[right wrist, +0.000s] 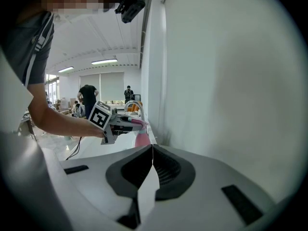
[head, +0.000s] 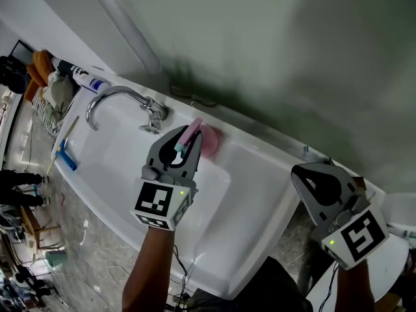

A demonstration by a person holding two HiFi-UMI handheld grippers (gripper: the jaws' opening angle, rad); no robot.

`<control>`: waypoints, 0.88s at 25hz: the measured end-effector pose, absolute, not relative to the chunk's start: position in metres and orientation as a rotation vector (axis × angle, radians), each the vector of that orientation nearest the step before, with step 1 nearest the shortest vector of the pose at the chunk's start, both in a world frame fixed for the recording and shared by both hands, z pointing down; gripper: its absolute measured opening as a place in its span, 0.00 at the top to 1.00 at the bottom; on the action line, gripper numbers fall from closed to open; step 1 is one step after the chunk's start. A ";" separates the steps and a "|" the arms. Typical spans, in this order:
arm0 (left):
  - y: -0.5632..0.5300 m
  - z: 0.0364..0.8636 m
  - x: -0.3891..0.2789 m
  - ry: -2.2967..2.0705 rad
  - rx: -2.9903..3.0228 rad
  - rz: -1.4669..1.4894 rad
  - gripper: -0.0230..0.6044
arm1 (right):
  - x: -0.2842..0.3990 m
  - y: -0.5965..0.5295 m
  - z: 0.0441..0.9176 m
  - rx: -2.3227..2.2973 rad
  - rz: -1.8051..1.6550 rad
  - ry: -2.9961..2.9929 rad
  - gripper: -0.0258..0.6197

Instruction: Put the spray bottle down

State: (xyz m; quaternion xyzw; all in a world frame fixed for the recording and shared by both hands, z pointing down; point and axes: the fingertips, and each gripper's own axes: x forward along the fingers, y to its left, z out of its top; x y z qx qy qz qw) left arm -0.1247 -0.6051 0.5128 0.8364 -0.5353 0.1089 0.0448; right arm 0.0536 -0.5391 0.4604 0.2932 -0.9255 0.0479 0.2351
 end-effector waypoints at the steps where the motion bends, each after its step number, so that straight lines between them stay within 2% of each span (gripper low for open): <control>1: -0.605 0.511 -0.122 -1.627 2.576 0.322 0.83 | 0.054 -0.539 0.459 0.805 0.129 -2.540 0.95; 3: -0.604 0.505 -0.120 -1.617 2.606 0.280 0.82 | 0.052 -0.539 0.458 0.802 0.125 -2.541 0.95; 6: -0.604 0.499 -0.123 -1.606 2.625 0.229 0.67 | 0.048 -0.540 0.458 0.799 0.121 -2.546 0.95; 9: -0.599 0.491 -0.123 -1.593 2.646 0.227 0.62 | 0.044 -0.537 0.453 0.792 0.115 -2.553 0.95; 22: -0.530 0.429 -0.139 -1.611 2.689 0.181 0.61 | 0.012 -0.515 0.408 0.771 0.018 -2.606 0.95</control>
